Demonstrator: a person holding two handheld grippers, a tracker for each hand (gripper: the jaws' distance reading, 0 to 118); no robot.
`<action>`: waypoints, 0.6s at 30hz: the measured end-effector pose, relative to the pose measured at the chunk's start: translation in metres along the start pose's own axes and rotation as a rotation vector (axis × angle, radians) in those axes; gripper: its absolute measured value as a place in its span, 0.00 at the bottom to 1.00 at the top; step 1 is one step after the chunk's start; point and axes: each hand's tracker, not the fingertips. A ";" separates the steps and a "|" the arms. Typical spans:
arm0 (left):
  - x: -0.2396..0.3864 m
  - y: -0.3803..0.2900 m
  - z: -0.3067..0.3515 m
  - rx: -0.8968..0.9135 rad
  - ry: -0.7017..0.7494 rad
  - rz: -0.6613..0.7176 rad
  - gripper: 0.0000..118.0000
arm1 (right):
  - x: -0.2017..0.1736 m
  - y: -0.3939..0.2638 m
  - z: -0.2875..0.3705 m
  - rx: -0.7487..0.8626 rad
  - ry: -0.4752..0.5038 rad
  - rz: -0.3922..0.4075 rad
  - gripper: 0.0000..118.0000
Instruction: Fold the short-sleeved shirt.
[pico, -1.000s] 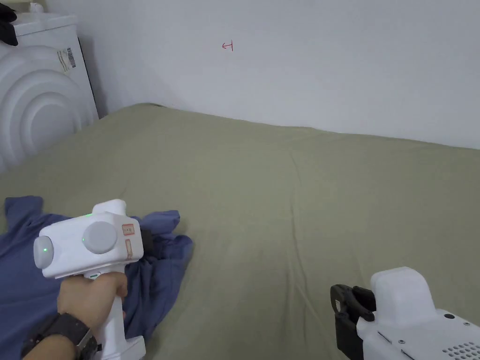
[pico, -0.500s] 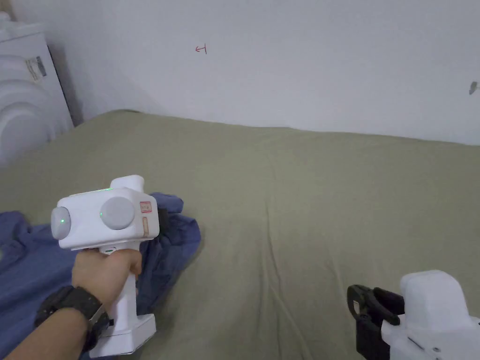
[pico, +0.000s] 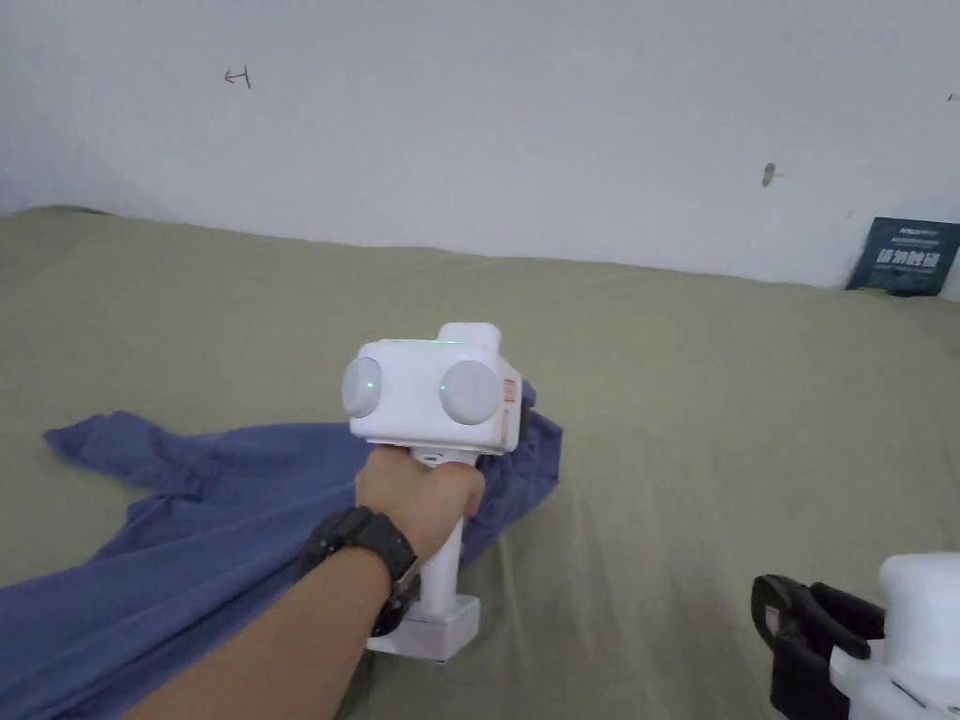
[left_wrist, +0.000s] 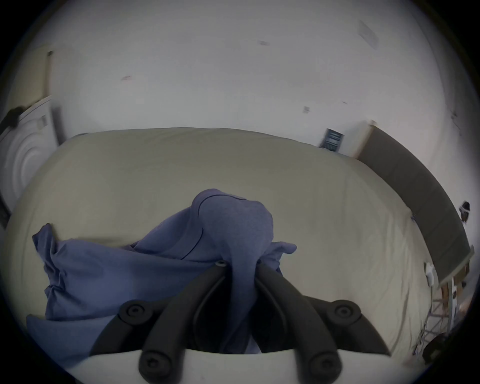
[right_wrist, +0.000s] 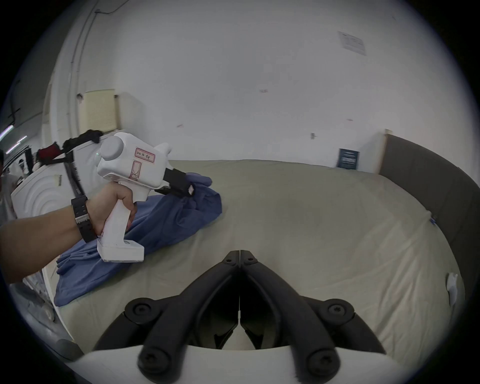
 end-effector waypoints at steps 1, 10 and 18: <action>0.025 -0.001 -0.005 -0.005 -0.024 -0.022 0.04 | 0.011 0.000 0.003 0.002 -0.012 -0.009 0.00; 0.200 -0.024 -0.022 -0.045 -0.284 -0.142 0.04 | 0.095 0.004 0.046 0.029 -0.234 -0.063 0.00; 0.298 -0.073 -0.007 -0.110 -0.450 -0.228 0.04 | 0.139 0.003 0.080 0.055 -0.336 -0.128 0.00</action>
